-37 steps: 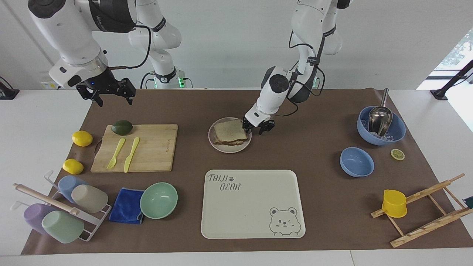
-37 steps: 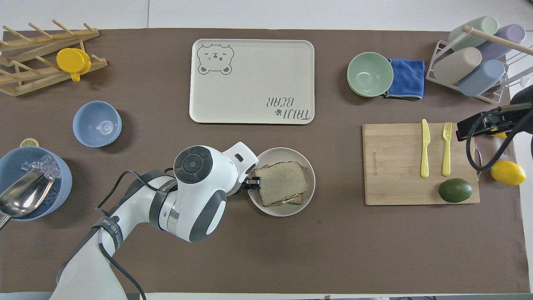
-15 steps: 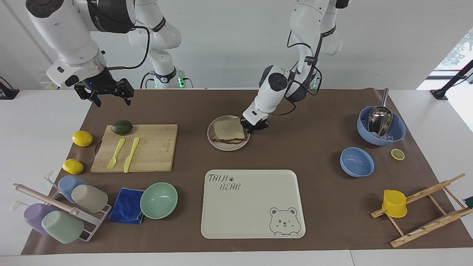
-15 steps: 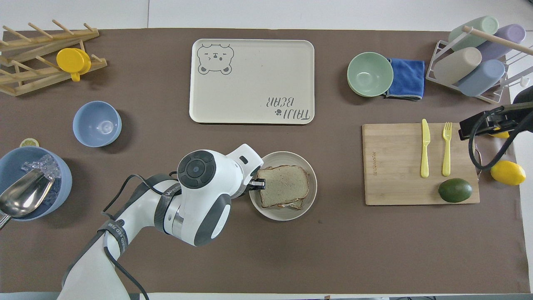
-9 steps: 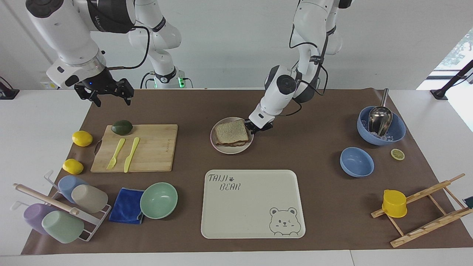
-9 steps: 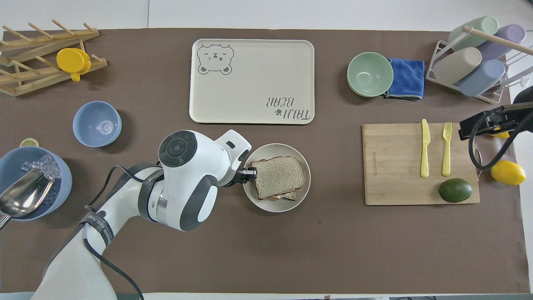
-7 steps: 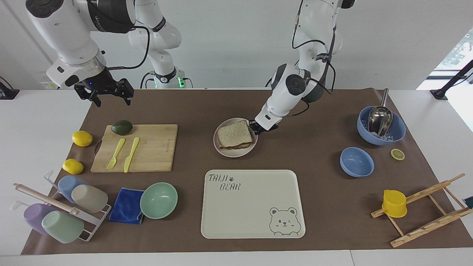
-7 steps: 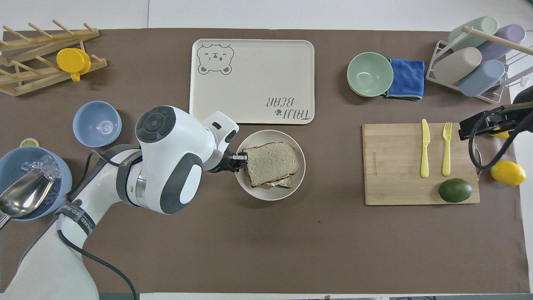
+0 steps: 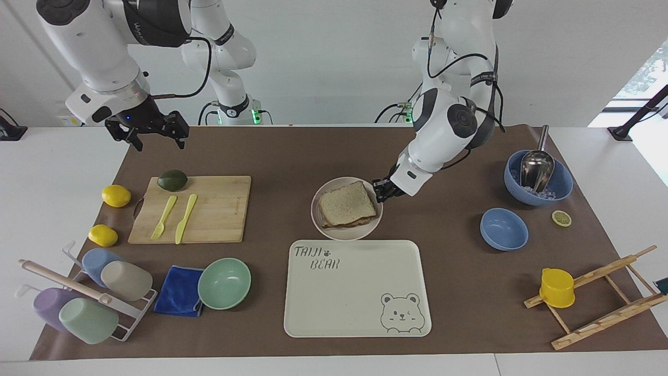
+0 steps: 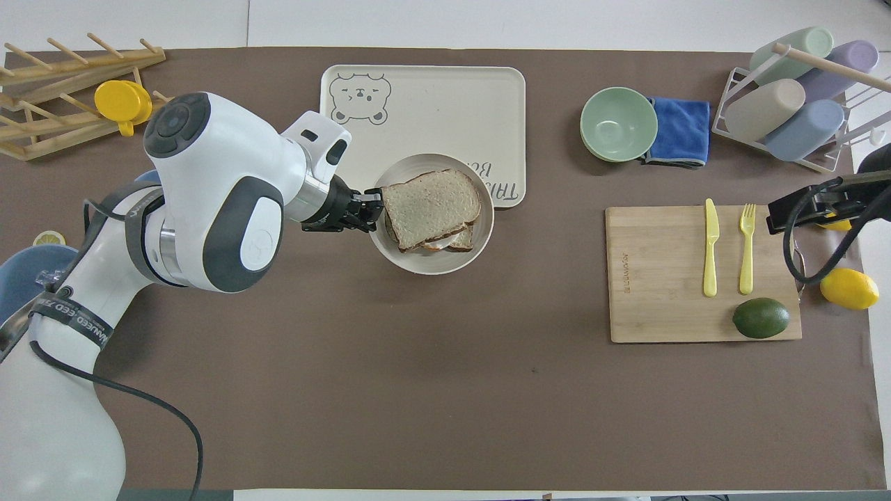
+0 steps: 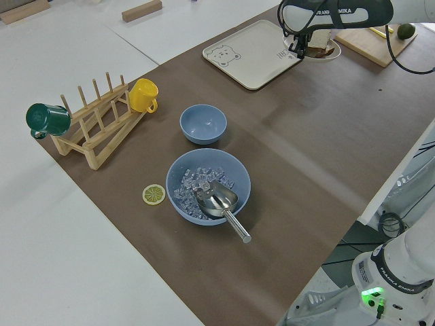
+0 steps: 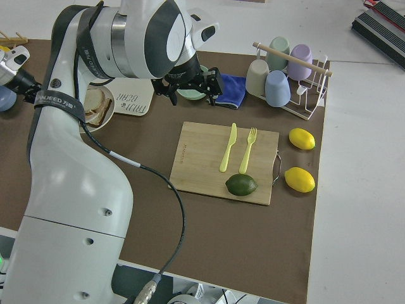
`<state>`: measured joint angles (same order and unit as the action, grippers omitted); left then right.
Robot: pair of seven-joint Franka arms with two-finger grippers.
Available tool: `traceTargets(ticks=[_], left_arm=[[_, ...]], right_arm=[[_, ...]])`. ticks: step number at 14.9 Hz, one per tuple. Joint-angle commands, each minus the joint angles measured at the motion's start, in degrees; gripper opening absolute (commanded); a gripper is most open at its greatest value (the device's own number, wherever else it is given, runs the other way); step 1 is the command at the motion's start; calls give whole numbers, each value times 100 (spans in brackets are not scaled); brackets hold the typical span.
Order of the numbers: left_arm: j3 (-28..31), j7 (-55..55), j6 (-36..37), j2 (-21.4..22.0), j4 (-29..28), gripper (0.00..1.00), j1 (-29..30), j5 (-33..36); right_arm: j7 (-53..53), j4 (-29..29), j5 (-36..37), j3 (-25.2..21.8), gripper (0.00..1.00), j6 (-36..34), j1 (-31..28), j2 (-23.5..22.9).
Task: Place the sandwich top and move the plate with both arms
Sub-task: 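Slide the plate with the left gripper onto the bear-printed tray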
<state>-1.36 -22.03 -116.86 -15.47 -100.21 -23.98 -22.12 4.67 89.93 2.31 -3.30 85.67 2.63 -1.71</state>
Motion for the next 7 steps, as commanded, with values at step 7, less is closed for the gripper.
traceTargets(ticks=[7], left_arm=[[83,-486,190,-1475,1793,0,157,-161]], right_arm=[[87,51,7,58,100,-6,-96,39]])
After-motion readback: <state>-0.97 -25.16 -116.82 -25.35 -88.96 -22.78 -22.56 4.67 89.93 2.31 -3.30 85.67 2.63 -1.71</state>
